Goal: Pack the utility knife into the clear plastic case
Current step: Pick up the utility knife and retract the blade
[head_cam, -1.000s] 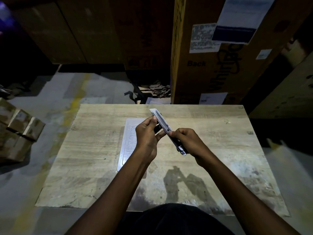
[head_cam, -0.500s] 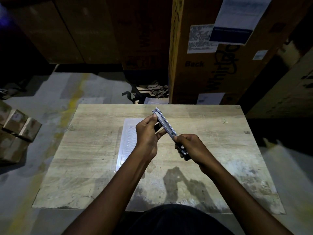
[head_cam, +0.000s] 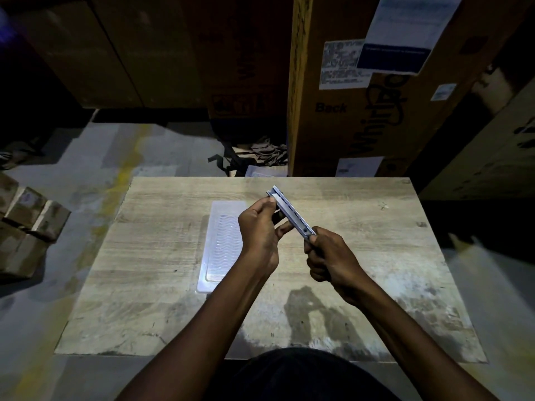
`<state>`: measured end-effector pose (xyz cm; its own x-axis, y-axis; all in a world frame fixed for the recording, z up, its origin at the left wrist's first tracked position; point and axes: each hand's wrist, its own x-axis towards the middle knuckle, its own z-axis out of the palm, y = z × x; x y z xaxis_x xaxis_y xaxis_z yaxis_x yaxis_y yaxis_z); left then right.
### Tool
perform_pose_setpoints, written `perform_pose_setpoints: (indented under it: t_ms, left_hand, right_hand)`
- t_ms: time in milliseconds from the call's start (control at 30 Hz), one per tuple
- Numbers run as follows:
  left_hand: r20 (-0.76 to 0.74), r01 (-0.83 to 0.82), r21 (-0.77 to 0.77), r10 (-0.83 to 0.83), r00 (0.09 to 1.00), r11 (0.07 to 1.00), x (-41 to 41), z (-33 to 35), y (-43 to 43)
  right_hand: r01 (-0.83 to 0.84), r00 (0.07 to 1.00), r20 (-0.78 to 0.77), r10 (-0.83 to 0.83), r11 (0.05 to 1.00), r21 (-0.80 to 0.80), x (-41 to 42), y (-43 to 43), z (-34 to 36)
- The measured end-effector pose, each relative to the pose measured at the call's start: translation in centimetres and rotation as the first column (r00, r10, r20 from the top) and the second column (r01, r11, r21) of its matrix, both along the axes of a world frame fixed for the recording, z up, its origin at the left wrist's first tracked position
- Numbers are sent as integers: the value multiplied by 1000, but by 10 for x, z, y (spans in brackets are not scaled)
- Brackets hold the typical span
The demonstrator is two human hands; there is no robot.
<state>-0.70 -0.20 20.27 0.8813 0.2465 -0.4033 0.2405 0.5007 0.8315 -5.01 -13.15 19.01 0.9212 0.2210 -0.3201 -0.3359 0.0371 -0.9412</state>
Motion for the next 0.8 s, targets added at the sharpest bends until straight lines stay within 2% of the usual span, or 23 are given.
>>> perform_pose_setpoints:
  t_ms: [100,167,267,333,400,467,667,800]
  left_hand:
    - [-8,10,-26,-10,1000,1000,0,-3,0]
    - [-4,33,-57,-33,999,998,0,-6,1]
    - [16,84,-108,-83,996,991,-2,-7,3]
    - [31,112,-102,-110,993,988,-3,-5,3]
    - [42,131,-73,-128,991,989,-5,-4,2]
    - [54,135,-79,-131,990,988,-5,-4,0]
    - [167,238,-252,-200,966,938,-4,-2,0]
    - [197,265,-297,-213,957,917,-4,-1,-1]
  right_hand:
    - [21,1000,-5,-21,999,-31,0,3,-1]
    - [49,996,85,-36,985,-163,-1,4,-4]
    - [94,938,337,81,876,-473,-5,2,-11]
    - [142,897,420,136,812,-566,-6,2,-16]
    - [261,850,509,132,735,-626,-5,4,-19]
    - [379,783,605,141,663,-645,-5,6,-19]
    - [592,589,777,223,536,-602,-6,-2,-21]
    - [638,532,815,231,523,-565,-5,-5,-20]
